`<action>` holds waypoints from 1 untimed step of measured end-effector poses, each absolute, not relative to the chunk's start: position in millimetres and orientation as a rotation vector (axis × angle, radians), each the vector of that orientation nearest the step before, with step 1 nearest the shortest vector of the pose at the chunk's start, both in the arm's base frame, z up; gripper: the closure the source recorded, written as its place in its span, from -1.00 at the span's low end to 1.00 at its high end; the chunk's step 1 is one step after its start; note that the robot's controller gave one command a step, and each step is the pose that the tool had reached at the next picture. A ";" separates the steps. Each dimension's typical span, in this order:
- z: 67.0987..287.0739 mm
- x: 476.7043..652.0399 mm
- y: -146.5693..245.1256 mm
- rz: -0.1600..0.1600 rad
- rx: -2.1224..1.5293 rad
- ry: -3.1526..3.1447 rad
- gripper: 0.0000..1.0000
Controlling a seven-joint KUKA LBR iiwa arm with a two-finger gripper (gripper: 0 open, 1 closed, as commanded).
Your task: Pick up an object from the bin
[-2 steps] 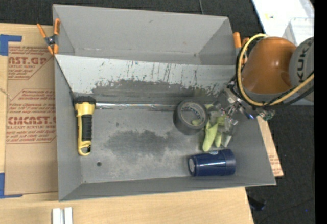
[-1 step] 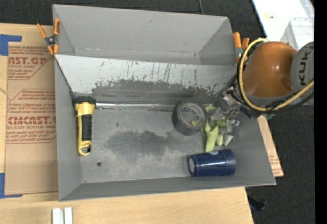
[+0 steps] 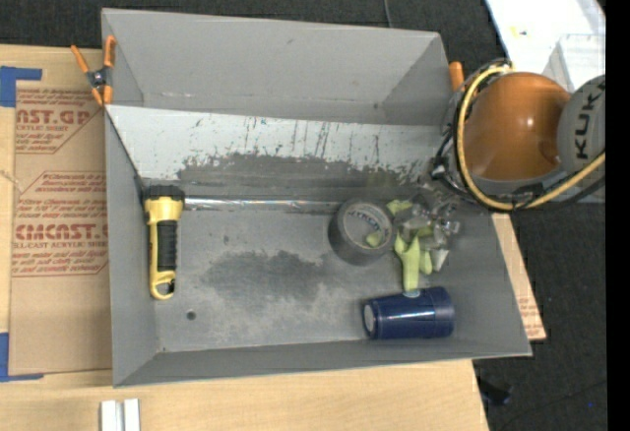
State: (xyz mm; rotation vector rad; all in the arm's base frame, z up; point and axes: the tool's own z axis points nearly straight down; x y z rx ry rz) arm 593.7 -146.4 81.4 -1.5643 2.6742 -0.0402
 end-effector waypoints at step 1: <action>80.8 592.0 -145.6 -0.057 -1.659 2.588 1.00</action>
Offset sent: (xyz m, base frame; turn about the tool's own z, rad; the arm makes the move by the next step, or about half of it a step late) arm 0.0000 0.0000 0.0000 0.0000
